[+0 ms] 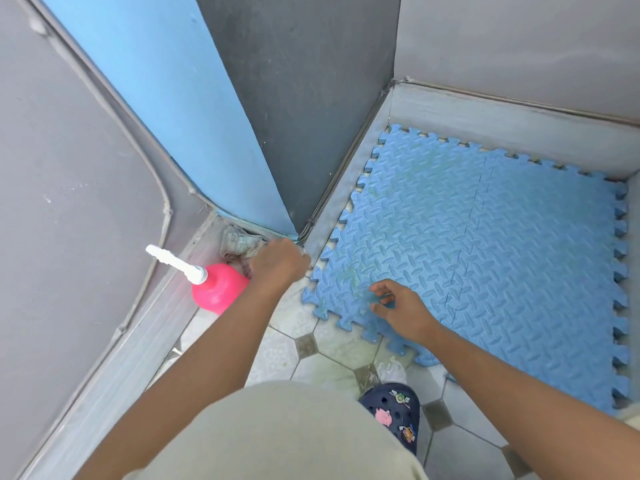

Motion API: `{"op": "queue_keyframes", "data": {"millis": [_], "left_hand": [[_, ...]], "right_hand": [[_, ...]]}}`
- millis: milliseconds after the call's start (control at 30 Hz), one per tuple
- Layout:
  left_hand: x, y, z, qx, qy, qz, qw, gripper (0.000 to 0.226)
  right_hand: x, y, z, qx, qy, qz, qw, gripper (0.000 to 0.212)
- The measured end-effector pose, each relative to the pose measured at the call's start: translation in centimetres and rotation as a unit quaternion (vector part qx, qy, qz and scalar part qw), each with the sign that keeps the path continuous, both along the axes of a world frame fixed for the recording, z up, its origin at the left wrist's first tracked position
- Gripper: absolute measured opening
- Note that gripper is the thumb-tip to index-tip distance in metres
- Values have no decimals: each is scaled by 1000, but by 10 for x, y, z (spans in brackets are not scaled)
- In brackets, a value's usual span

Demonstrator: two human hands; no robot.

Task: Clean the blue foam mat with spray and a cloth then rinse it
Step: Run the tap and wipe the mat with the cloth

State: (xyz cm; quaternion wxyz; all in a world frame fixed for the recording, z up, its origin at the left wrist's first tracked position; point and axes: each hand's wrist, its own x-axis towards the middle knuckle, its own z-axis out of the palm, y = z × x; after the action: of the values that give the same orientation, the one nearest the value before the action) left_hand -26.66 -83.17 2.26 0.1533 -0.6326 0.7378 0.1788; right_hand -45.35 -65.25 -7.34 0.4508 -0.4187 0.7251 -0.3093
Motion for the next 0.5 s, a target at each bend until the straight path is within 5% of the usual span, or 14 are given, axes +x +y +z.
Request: {"op": "queue_keyframes", "data": {"millis": [167,367,500], "left_hand": [[-14,34,-55,131,44,64,988,82],[-14,34,-57,156,160,124,967,119],[-14,20,-7,198,241,123,942,104]], "right_hand": [[-14,8,7,17,21,-26,999,24],[-31,21,22,31,49,-61,996,26],[-33,19,41,18,90,-116,989,27]]}}
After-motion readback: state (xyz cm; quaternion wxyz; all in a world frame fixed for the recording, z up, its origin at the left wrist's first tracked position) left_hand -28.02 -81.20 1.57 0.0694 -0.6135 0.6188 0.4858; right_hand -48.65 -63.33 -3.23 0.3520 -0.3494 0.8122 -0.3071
